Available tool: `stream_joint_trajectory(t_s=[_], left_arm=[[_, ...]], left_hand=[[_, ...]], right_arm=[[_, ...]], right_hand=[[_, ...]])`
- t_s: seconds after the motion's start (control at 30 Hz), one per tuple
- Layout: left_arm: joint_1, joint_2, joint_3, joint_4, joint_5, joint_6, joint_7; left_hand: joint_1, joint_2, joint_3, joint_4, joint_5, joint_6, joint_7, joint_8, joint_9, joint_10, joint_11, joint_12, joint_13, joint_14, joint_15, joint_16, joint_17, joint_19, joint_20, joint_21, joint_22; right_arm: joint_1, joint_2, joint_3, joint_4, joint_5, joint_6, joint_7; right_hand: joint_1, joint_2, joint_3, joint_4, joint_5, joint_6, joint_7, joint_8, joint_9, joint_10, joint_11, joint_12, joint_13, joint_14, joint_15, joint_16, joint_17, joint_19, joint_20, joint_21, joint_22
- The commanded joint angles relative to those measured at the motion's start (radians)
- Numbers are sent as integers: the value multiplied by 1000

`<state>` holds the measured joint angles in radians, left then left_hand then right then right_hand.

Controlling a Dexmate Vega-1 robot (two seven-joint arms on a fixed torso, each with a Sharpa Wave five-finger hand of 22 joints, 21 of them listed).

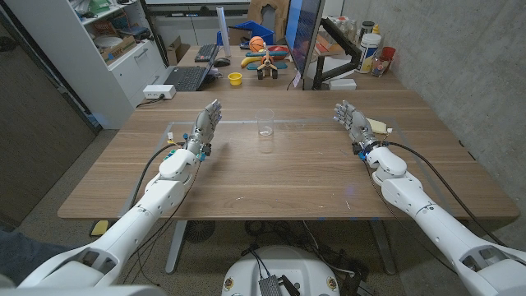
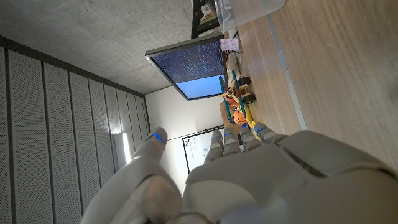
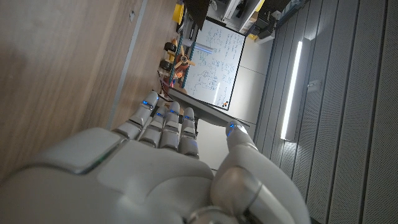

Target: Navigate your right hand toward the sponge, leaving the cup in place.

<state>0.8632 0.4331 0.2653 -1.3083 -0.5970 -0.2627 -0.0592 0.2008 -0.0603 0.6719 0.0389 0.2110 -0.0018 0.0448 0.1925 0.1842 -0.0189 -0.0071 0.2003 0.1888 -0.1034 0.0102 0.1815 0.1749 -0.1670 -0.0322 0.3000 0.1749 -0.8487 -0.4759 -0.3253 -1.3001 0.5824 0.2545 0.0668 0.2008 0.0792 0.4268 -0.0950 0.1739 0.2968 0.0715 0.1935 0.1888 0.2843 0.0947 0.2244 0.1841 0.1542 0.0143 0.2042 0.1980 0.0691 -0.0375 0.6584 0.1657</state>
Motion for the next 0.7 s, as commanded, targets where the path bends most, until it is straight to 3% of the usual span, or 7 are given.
stream_joint_trajectory(t_s=[0.03,0.3,0.7], left_arm=[[33,-191,-229,-14,252,110,-159],[35,-292,-341,-27,368,143,-234],[28,-373,-426,-36,462,165,-300]], left_hand=[[11,2,6,0,7,1,7,7,3,-4,1,5,4,-10,0,5,4,-36,-29,5,4],[12,3,5,0,6,1,7,6,3,-4,0,5,4,-9,-1,6,4,-36,-28,2,4],[13,4,3,-1,5,2,8,6,3,-4,0,5,3,-10,0,5,5,-37,-26,-1,4]], right_arm=[[-30,165,205,1,-171,-77,100],[-35,246,295,4,-261,-97,167],[-40,314,367,-8,-346,-110,223]], right_hand=[[9,0,4,0,4,9,1,4,2,11,1,2,1,7,3,6,3,10,-11,3,4],[9,1,2,-1,4,9,0,3,2,11,1,1,1,7,1,6,2,12,-11,-1,4],[8,2,-2,-2,3,8,-3,3,1,11,-1,0,2,8,0,6,2,15,-11,-7,4]])
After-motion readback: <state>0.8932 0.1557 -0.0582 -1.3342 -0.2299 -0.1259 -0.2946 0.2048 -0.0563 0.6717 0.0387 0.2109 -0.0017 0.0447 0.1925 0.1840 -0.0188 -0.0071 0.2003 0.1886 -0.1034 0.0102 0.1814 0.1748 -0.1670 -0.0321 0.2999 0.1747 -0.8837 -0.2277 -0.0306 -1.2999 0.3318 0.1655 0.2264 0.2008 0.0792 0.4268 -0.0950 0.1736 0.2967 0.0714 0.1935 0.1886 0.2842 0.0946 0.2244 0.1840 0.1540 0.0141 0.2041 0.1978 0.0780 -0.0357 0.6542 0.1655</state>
